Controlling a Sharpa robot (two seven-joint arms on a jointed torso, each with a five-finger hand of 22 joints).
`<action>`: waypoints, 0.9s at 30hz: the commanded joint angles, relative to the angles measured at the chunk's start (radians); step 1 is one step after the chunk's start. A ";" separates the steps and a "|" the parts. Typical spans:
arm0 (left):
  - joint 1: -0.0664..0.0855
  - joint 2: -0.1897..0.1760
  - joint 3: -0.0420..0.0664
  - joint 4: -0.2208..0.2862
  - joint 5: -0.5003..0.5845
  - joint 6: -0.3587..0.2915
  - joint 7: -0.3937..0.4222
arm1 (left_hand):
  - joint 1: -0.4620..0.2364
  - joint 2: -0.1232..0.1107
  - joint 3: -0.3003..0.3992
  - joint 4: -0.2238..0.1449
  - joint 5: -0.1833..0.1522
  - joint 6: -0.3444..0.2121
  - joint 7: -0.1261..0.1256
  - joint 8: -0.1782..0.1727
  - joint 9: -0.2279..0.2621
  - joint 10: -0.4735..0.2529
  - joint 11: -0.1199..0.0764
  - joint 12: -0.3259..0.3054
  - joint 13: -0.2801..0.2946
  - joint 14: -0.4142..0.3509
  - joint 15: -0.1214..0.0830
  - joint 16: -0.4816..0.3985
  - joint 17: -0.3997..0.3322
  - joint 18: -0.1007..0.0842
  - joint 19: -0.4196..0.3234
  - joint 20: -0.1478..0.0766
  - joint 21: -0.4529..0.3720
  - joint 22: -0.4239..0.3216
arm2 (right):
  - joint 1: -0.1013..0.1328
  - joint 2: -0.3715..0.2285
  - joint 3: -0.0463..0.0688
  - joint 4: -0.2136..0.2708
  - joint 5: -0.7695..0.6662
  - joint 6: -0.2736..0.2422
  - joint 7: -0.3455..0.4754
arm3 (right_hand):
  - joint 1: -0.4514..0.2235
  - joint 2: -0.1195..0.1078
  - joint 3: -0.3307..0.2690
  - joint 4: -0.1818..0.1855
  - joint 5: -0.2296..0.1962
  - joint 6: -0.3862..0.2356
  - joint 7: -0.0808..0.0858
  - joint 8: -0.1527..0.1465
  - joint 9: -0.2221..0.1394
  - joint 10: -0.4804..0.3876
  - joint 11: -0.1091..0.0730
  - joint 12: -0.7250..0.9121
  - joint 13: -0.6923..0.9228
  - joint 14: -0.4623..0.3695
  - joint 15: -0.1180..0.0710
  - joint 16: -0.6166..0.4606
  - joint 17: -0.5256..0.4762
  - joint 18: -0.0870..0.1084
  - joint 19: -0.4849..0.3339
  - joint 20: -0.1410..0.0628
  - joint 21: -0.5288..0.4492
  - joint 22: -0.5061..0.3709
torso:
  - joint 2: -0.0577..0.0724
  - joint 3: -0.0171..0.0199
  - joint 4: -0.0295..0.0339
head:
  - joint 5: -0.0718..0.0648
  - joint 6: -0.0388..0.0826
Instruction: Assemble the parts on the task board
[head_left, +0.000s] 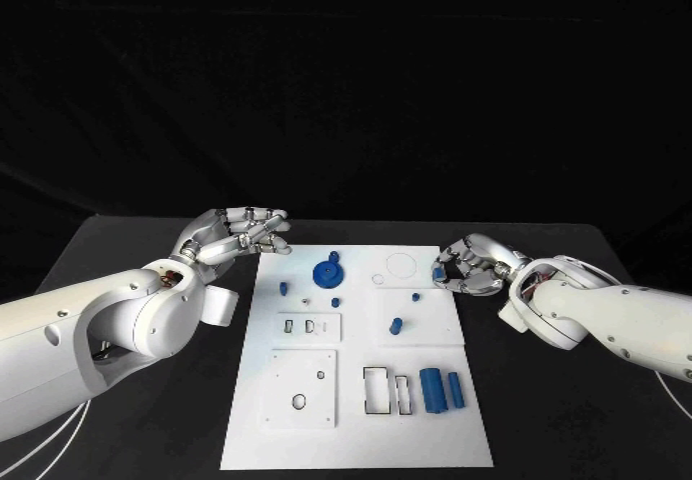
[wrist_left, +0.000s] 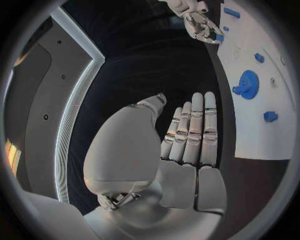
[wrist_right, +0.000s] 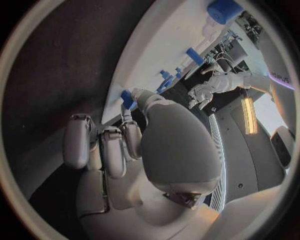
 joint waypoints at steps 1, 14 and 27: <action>0.000 0.001 0.000 0.001 0.000 0.019 0.002 | -0.001 0.007 0.001 -0.005 -0.001 -0.006 0.032 -0.006 0.001 -0.007 -0.001 -0.003 0.002 -0.004 0.000 0.003 0.001 0.009 -0.008 0.000 0.003 0.002 | -0.001 0.002 0.000 -0.001 -0.004 -0.018 0.009 | 0.005 0.024 0.020 -0.010 -0.032 0.020 -0.007 0.019 0.009 0.007 -0.008 0.009 0.075 0.087 -0.013 0.007 0.182 -0.008 0.010 -0.004 0.010 0.044 | 0.000 0.0002 0.0006 | 0.000 -0.002; 0.000 -0.001 0.000 -0.001 0.000 0.020 0.000 | -0.001 0.007 0.000 -0.006 -0.001 -0.007 0.032 -0.007 0.002 -0.008 -0.001 -0.003 0.002 -0.007 0.000 0.006 0.003 0.010 -0.010 0.001 0.005 0.002 | 0.005 -0.009 0.002 0.036 0.030 -0.045 -0.004 | -0.009 0.031 0.052 -0.029 -0.067 0.039 -0.022 0.058 0.027 0.016 -0.022 0.014 0.082 0.088 -0.025 0.008 0.186 -0.012 0.019 -0.015 0.022 0.058 | -0.003 -0.0008 -0.0009 | 0.001 -0.002; 0.000 0.000 -0.001 -0.013 0.000 0.020 -0.002 | -0.001 0.007 0.000 -0.006 -0.001 -0.007 0.032 -0.007 0.002 -0.008 -0.001 -0.003 0.002 -0.007 0.000 0.006 0.003 0.010 -0.010 0.001 0.005 0.002 | 0.051 0.004 0.004 0.215 -0.026 -0.074 -0.200 | -0.033 0.046 0.064 -0.024 -0.067 0.036 -0.027 0.075 0.035 0.016 -0.026 0.010 0.080 0.089 -0.028 0.009 0.189 -0.015 0.028 -0.019 0.033 0.070 | -0.011 -0.0011 -0.0061 | 0.012 -0.014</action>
